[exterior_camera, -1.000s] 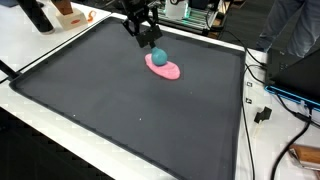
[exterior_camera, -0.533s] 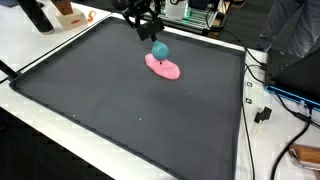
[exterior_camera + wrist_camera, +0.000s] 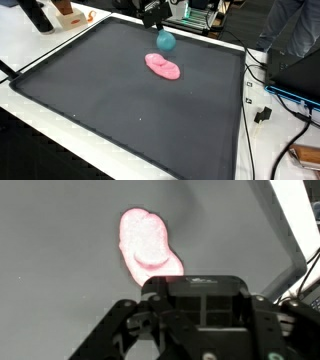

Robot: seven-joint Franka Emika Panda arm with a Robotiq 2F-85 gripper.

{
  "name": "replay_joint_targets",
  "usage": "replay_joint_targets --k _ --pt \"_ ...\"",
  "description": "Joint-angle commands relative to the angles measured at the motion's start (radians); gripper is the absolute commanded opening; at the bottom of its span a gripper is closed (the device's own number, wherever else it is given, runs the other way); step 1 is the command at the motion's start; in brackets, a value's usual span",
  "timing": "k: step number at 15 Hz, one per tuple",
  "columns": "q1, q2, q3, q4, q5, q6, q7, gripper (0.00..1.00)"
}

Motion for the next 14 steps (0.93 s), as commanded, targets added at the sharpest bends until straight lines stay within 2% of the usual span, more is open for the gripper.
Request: replay_joint_targets --k 1,6,14 --pt "0.024 -0.022 0.011 0.039 -0.061 -0.057 0.157 0.35" --pt "0.051 -0.022 0.03 0.098 -0.112 -0.132 0.357 0.35" --pt "0.081 -0.008 0.057 0.179 -0.139 -0.257 0.602 0.35"
